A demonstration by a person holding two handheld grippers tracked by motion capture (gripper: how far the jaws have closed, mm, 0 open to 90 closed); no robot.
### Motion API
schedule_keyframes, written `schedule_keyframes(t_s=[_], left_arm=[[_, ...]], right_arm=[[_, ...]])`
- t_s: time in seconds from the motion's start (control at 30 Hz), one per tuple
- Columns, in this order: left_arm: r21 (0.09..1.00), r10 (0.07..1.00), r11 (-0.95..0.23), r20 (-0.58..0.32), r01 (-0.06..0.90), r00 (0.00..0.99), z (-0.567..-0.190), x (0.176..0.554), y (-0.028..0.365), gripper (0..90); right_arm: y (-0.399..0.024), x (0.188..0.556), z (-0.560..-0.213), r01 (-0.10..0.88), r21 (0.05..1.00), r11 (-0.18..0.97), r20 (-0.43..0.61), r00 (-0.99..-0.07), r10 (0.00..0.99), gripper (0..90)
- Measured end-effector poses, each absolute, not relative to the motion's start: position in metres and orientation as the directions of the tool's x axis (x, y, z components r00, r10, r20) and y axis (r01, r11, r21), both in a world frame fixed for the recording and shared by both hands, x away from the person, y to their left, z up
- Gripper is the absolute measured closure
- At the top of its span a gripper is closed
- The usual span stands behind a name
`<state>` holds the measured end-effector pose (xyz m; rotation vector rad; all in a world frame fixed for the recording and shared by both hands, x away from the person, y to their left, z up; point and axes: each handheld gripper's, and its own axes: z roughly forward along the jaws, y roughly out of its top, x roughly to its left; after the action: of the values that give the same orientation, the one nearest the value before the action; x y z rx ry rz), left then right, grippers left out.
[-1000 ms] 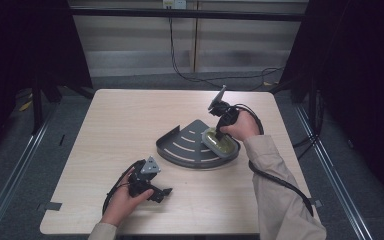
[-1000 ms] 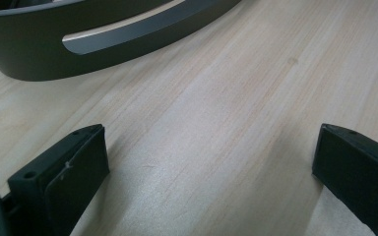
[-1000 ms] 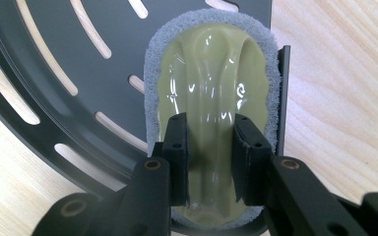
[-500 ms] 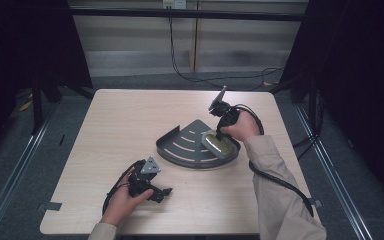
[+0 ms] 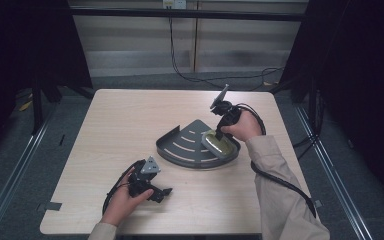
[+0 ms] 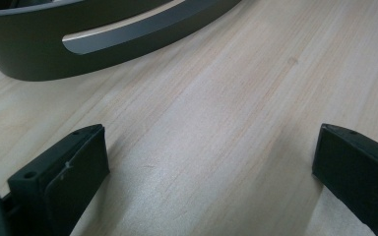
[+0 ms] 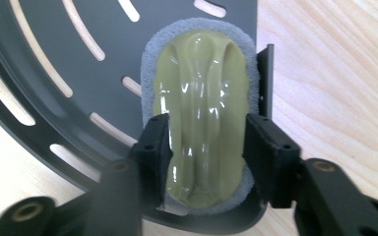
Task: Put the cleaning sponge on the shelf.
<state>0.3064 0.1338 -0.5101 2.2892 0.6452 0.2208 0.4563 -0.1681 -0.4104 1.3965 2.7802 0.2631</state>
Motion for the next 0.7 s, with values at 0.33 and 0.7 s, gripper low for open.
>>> schedule_keyframes(t_s=[0.33,0.7], left_arm=[[0.699,0.511,-0.603,-0.032,0.384,0.859,-0.51,0.306,0.134,0.0],[0.701,0.512,-0.601,-0.031,0.383,0.859,-0.51,0.306,0.134,0.0]], right_arm=[[-0.17,0.453,-0.406,0.798,0.176,0.576,0.054,-0.593,0.804,36.6],[-0.174,0.444,-0.401,0.791,0.196,0.579,0.052,-0.598,0.8,29.1]])
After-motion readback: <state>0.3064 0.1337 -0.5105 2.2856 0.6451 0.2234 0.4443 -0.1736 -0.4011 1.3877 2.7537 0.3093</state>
